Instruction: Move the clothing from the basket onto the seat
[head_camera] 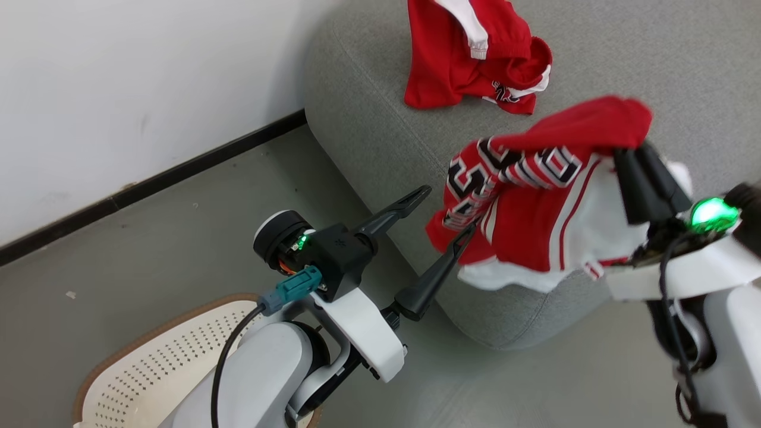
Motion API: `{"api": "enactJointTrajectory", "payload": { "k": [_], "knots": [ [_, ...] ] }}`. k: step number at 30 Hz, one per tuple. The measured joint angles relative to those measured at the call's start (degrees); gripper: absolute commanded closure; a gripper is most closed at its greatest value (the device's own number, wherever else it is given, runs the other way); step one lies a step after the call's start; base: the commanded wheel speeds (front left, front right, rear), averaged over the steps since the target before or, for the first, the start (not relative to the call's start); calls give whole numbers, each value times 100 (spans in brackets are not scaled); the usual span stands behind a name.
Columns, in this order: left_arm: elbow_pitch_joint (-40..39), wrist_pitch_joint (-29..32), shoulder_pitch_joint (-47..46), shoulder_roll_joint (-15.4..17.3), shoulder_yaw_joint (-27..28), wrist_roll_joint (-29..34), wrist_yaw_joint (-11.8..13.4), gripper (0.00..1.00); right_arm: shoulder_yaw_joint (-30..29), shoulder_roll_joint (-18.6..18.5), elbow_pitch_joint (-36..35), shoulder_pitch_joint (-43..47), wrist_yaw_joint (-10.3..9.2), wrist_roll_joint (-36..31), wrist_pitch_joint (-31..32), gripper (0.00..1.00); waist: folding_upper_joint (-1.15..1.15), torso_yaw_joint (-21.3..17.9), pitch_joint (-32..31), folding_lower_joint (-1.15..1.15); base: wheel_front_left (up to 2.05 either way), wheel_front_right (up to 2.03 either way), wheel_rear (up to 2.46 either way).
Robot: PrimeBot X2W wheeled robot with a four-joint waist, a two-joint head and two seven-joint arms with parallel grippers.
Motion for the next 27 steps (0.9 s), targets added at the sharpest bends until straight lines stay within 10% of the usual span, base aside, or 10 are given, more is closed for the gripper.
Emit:
{"api": "enactJointTrajectory", "payload": {
  "k": [27],
  "knots": [
    [-677, 478, -339, 202, 7, 432, 313, 0, -658, -1522, 1841, -4237, 0, 134, 310, 100, 0, 538, 1139, 0, 0, 0, 0]
  ]
}}
